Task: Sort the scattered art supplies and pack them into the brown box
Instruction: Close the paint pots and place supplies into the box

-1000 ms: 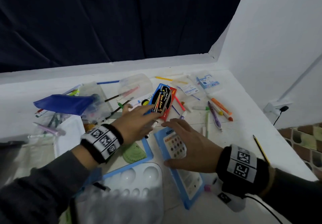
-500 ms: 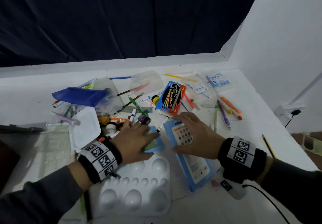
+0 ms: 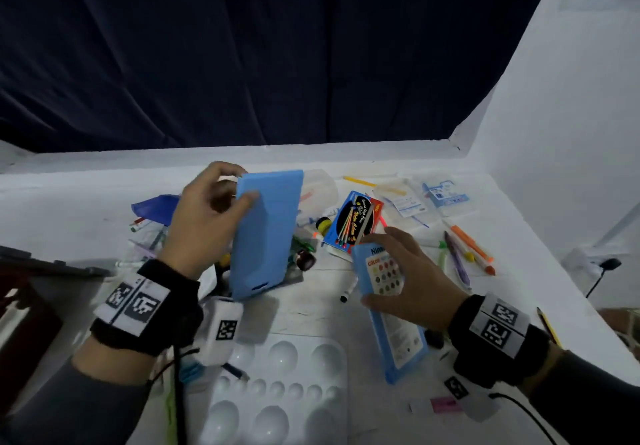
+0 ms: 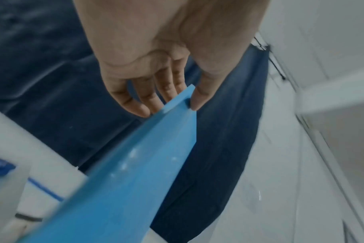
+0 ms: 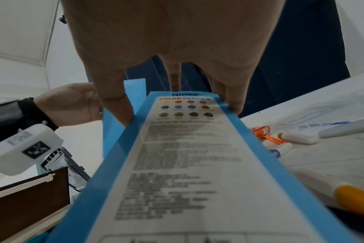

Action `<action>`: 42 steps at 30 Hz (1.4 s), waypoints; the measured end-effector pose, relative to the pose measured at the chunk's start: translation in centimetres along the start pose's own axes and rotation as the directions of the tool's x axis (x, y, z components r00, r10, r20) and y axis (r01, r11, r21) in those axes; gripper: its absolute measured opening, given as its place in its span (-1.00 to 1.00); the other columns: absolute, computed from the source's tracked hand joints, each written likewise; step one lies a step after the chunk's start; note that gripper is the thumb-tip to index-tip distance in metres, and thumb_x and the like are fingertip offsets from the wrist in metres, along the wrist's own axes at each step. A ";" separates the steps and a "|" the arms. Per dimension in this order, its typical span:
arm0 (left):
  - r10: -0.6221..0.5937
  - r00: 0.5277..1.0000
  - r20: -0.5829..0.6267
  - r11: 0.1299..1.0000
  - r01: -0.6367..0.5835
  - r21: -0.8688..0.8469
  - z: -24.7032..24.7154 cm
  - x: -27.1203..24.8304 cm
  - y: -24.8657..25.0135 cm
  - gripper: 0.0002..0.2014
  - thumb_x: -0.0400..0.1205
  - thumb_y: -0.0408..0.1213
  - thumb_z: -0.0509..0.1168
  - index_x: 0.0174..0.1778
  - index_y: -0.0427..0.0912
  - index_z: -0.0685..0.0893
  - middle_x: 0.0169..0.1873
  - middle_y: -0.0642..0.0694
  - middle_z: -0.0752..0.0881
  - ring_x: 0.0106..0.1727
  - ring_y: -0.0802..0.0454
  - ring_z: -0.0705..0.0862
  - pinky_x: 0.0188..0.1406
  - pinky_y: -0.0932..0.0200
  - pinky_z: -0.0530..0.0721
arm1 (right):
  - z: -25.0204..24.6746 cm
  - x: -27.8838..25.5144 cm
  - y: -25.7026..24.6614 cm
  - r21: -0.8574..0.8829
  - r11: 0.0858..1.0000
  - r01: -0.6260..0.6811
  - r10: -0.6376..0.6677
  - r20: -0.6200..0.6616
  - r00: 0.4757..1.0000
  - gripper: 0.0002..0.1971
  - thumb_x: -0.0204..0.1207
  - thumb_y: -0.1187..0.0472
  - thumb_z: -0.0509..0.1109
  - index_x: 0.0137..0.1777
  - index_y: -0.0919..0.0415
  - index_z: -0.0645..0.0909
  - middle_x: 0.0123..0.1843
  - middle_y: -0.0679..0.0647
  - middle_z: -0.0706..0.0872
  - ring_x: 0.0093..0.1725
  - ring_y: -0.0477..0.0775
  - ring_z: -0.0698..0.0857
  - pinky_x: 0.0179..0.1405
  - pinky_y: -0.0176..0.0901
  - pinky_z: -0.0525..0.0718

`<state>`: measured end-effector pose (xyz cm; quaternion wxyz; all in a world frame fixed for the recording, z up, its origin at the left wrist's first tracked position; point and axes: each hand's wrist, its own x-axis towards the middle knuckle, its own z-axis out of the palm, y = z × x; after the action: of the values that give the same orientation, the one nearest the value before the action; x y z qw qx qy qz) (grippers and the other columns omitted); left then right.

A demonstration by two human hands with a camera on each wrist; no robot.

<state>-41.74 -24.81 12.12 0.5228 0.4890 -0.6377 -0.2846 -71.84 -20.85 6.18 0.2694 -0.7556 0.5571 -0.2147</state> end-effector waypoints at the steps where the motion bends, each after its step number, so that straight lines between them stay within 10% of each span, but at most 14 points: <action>1: -0.039 0.998 -0.053 0.990 0.032 -0.134 -0.5 0.0 0.0 -0.80 0.63 -0.37 0.44 0.01 -0.03 0.57 -0.22 -0.14 0.78 -0.23 -0.03 0.66 -0.21 0.01 0.58 | 0.0 0.1 -0.1 -0.002 1.000 0.004 -0.004 0.009 1.000 -0.17 0.28 -0.01 0.66 0.50 -0.28 0.30 0.60 -0.17 0.10 0.29 -0.09 0.42 0.13 -0.34 0.47; 4: -0.069 0.994 -0.084 0.963 0.045 -0.264 -0.8 -0.8 -0.7 -0.71 0.63 -0.48 0.41 0.03 0.01 0.54 -0.18 -0.29 0.65 -0.23 -0.07 0.67 -0.16 0.01 0.66 | 0.3 0.6 -0.2 0.000 1.000 0.022 -0.022 0.034 0.999 -0.15 0.28 0.01 0.65 0.52 -0.26 0.27 0.56 -0.22 0.10 0.32 -0.13 0.35 0.11 -0.40 0.45; 8: 0.053 0.987 0.153 0.987 -0.028 -0.158 -0.4 -2.9 -2.8 -0.50 0.59 -0.61 0.38 0.26 0.09 0.64 0.00 0.03 0.74 -0.02 0.13 0.75 0.03 0.25 0.72 | 0.5 1.4 0.0 0.012 0.999 0.035 -0.036 0.012 0.999 -0.02 0.13 -0.20 0.61 0.56 -0.20 0.23 0.59 -0.12 0.20 0.46 -0.02 0.40 0.35 0.02 0.59; 12: 0.099 0.933 0.345 0.990 -0.128 0.062 -2.3 -4.4 -4.8 -0.57 0.54 -0.59 0.41 0.07 0.10 0.75 0.11 0.04 0.78 0.21 0.04 0.75 0.23 0.08 0.69 | 0.6 1.7 0.3 0.017 0.998 0.058 -0.058 0.019 0.998 0.03 0.17 -0.15 0.66 0.61 -0.13 0.20 0.60 -0.13 0.22 0.44 -0.10 0.40 0.38 -0.05 0.57; 16: 0.081 0.815 0.574 0.964 -0.211 0.164 -4.3 -5.8 -5.7 -0.84 0.58 -0.24 0.51 0.05 0.05 0.80 0.16 0.10 0.75 0.25 0.05 0.72 0.18 0.13 0.65 | 1.2 1.7 0.3 0.023 0.996 0.085 -0.086 0.062 0.994 -0.01 0.21 -0.04 0.68 0.60 -0.17 0.20 0.58 -0.18 0.20 0.43 -0.13 0.38 0.37 -0.11 0.56; 19: -0.001 0.711 0.703 0.885 -0.326 0.331 -4.4 -6.6 -7.3 -0.37 0.49 -0.71 0.28 0.16 0.18 0.72 0.13 0.32 0.67 0.10 0.21 0.71 0.03 0.07 0.69 | 1.7 1.9 0.2 0.011 0.994 0.113 -0.113 0.086 0.990 -0.03 0.23 -0.02 0.69 0.59 -0.12 0.22 0.56 -0.19 0.24 0.43 -0.13 0.39 0.30 -0.23 0.50; 23: -0.110 0.605 0.788 0.792 -0.425 0.437 -4.1 -6.1 -8.2 -0.24 0.36 -0.68 0.14 0.32 0.19 0.67 0.08 0.60 0.49 0.02 0.53 0.52 0.03 0.40 0.51 | 2.8 2.2 0.4 -0.018 0.994 0.106 -0.102 0.153 0.983 0.00 0.25 -0.13 0.67 0.62 -0.15 0.17 0.60 -0.19 0.21 0.49 -0.13 0.34 0.39 -0.15 0.49; 28: -0.078 0.430 0.899 0.579 -0.715 0.392 -1.0 -5.2 -7.6 -0.29 0.50 -0.55 0.22 0.54 0.12 0.50 0.51 0.01 0.52 0.47 -0.03 0.49 0.29 0.01 0.55 | 4.1 1.3 0.4 -0.182 0.983 0.037 0.010 0.246 0.969 0.00 0.28 -0.28 0.57 0.64 -0.14 0.09 0.61 -0.12 0.18 0.51 -0.02 0.40 0.43 0.06 0.52; 34: -0.074 0.122 0.990 0.448 -0.883 0.142 3.2 -5.2 -6.2 -0.13 0.44 -0.56 0.27 0.61 0.28 0.31 0.67 -0.07 0.23 0.69 -0.07 0.17 0.30 -0.35 0.40 | 5.1 -0.1 -0.4 -0.518 0.855 0.022 0.127 0.249 0.960 0.01 0.34 -0.49 0.33 0.68 -0.11 0.00 0.63 0.00 0.25 0.53 0.13 0.40 0.50 0.13 0.41; 42: -0.069 0.091 0.993 0.399 -0.910 0.111 4.7 -4.8 -5.9 -0.38 0.59 -0.26 0.28 0.57 0.29 0.40 0.59 -0.11 0.33 0.54 -0.13 0.38 0.36 -0.35 0.35 | 6.2 0.0 -0.6 -0.609 0.793 0.013 0.193 0.271 0.943 -0.07 0.37 -0.42 0.34 0.66 -0.07 0.10 0.64 0.13 0.17 0.54 0.26 0.35 0.49 0.23 0.43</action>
<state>-44.40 -23.24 3.72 -0.1603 0.1312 -0.9783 -0.0027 -67.46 -19.68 1.84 0.1115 -0.7985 0.5808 0.1123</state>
